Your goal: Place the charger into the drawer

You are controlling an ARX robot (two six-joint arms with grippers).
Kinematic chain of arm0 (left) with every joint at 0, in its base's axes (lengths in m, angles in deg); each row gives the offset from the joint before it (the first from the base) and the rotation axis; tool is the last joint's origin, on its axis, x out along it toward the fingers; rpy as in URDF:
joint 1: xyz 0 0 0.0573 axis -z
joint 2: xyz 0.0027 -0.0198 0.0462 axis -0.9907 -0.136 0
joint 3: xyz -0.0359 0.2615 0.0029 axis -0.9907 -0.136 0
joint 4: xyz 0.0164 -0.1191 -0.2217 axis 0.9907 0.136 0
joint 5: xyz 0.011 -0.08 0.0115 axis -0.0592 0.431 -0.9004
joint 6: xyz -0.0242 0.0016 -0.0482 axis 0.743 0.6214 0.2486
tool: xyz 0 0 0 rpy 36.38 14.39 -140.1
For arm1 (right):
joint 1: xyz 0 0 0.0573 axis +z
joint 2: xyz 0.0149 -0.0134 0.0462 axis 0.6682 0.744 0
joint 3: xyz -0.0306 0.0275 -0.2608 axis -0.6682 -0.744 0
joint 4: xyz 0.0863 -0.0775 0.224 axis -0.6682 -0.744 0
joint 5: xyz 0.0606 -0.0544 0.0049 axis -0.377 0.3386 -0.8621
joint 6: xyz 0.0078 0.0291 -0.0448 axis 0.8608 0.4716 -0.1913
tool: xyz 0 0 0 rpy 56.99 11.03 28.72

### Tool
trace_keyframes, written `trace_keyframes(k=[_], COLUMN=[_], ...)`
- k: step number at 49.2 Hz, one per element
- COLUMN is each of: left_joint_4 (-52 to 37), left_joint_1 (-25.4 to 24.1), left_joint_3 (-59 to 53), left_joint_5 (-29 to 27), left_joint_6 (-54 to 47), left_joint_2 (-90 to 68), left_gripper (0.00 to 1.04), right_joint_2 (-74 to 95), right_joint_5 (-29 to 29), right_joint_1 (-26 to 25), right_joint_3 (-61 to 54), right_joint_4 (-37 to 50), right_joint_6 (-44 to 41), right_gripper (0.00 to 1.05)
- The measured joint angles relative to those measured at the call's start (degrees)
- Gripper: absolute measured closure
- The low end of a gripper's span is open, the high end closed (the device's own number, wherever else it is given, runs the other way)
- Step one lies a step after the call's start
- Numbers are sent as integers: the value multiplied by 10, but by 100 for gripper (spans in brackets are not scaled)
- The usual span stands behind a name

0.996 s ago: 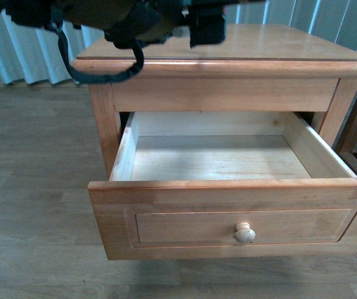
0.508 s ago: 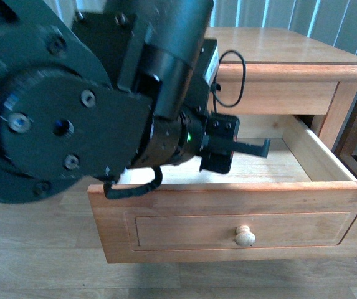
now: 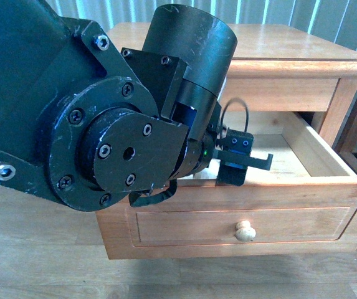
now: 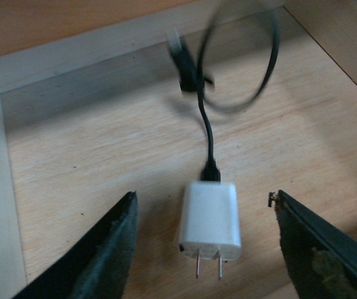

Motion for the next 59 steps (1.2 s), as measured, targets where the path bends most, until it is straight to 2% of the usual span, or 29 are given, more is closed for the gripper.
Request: trace_keyframes(k=[9,18,31,36,43,53,56,59], left_joint_4=[-18,-30,-5,52,181,330,346,349], left_joint_1=[-20,-56,-134,-181,-257,-370,-406,-428], left_joint_3=[-31,-96,-229,-305,-395,-445,-465,-484], left_joint_5=[-21,-38,-19,5,53,137,163,153], left_joint_6=[-5,-25,-41,-41,-35,-23,-13,-11], left_joint_2=[63,180,402,541,759,966,1013,1033], left_gripper=[5,6,6,6,6,6,6,6], right_joint_2=[0,0,0,0,0,0,0,0], right_joint_5=[0,0,0,0,0,0,0,0], right_joint_1=[0,0,0,0,0,0,0,0], right_joint_3=[0,0,0,0,0,0,0,0], right_joint_4=[0,0,0,0,0,0,0,0], right_joint_6=[0,0,0,0,0,0,0,0], right_gripper=[8,8,8,8,8,8,8,8])
